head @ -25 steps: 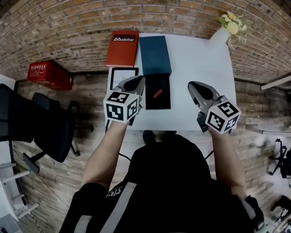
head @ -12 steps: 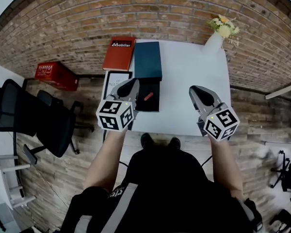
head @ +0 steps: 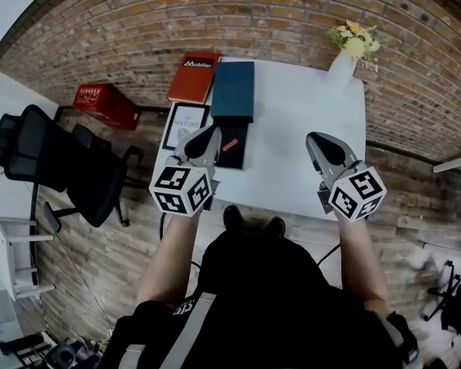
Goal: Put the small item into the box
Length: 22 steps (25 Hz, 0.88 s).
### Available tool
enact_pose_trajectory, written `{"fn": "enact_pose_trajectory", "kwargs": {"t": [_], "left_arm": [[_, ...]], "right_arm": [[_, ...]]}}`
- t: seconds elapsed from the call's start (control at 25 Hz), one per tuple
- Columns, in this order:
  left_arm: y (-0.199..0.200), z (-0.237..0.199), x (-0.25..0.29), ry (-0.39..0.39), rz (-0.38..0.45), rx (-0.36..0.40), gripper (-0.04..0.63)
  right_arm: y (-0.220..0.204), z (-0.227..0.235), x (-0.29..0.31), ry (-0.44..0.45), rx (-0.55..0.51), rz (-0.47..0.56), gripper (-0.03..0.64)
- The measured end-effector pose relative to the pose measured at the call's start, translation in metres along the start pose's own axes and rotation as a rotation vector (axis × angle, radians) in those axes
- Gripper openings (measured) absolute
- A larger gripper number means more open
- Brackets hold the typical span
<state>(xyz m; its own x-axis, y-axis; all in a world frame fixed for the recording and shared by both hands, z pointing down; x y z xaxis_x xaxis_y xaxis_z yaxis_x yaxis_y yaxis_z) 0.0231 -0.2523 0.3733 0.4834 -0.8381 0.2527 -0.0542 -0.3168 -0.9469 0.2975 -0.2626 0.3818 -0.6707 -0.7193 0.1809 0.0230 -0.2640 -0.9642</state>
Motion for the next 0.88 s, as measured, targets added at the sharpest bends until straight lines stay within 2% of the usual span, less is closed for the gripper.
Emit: {"fn": "enact_pose_trajectory", "kwargs": {"t": [0.24, 0.56, 0.88], "left_arm": [[0.007, -0.013, -0.008, 0.013, 0.017, 0.012, 0.008], [0.008, -0.04, -0.004, -0.067, 0.005, 0.012, 0.009], [0.019, -0.065, -0.008, -0.083, 0.048, 0.017, 0.011]], "right_arm": [[0.003, -0.01, 0.003, 0.003, -0.022, -0.014, 0.009], [0.025, -0.02, 0.026, -0.049, 0.028, 0.038, 0.002], [0.038, -0.034, 0.035, -0.08, 0.039, 0.073, 0.0]]}}
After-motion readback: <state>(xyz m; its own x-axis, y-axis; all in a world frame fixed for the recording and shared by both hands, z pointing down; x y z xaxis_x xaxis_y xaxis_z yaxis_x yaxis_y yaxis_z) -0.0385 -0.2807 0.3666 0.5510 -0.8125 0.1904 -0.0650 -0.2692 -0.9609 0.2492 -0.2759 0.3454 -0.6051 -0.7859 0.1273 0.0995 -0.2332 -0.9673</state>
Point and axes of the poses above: the fingertips, and each gripper's own axes: x forward along the fingers, z to its right, y out of its top, the point moved 6 cm from there along -x, backward along the fingers, and after that the axes turned 5 degrees about -y, right-handed, at the moved point
